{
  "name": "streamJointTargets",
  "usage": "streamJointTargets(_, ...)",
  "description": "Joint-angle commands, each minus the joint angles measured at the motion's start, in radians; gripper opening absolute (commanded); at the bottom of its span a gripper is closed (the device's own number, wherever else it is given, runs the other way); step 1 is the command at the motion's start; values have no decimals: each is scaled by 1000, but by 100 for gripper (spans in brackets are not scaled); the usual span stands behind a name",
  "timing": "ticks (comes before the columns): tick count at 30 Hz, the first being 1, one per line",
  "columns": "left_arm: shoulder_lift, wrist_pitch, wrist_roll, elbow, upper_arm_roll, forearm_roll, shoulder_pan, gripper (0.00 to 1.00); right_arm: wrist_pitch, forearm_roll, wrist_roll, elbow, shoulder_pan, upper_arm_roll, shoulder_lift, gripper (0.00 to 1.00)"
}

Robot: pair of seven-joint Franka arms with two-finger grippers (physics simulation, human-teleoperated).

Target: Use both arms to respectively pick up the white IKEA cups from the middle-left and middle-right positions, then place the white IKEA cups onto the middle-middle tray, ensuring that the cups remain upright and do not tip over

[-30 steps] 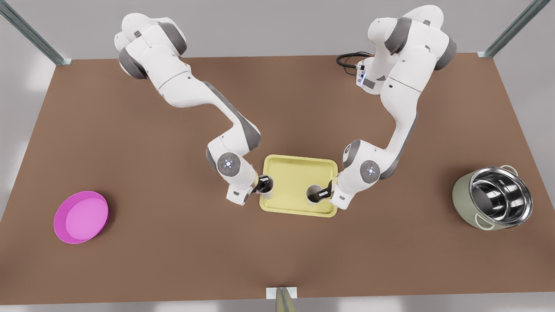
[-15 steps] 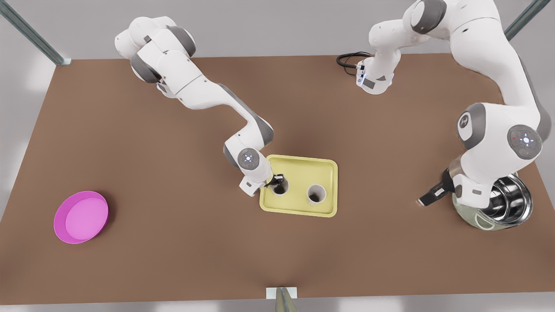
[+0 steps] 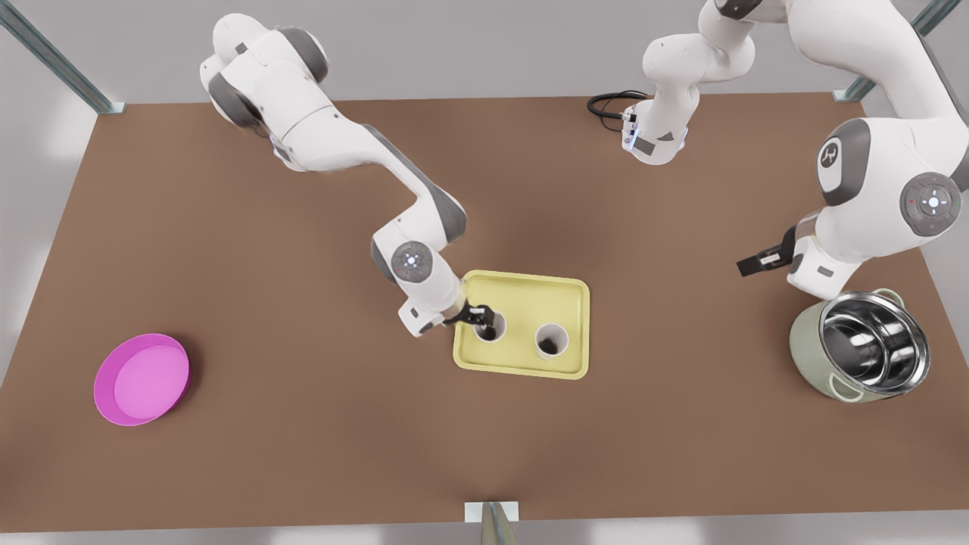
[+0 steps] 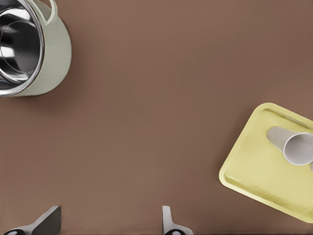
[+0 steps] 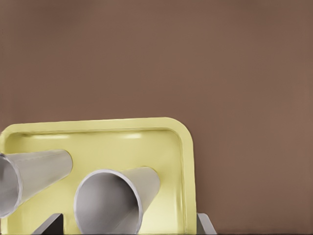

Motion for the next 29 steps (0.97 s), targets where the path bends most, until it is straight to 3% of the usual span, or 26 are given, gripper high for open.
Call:
streamJointTargets(1,-1,-27,229,1,0,-8,2,100,-150,0,67,0,-30,-1,-44,100)
streamJointTargets(3,2,-24,229,-1,0,-12,2,100,-469,-19,-356,57,-224,-2,-67,100)
streamJointTargets(4,3,-22,229,-1,0,-24,18,100,-524,-78,-372,57,-272,-12,-72,100)
streamJointTargets(5,3,-22,229,-1,0,-32,22,100,-523,-326,-405,52,-312,-16,-58,100)
streamJointTargets(6,3,-22,229,-1,0,-32,22,100,-523,-378,-551,57,-379,-16,-66,100)
streamJointTargets(8,5,-22,229,-1,0,-32,24,100,-526,-329,-747,51,-423,-47,-163,100)
streamJointTargets(9,5,-22,229,-1,0,-32,24,100,-521,-194,-801,49,-419,-140,-205,100)
streamJointTargets(12,5,-22,229,-1,0,-32,24,100,-642,-132,-829,-43,-404,-170,-426,100)
streamJointTargets(14,5,-22,229,-1,0,-32,24,100,-676,-129,-824,-67,-396,-170,-478,100)
streamJointTargets(29,5,-20,229,-1,0,-32,24,100,-685,-131,-826,-97,-392,-193,-512,100)
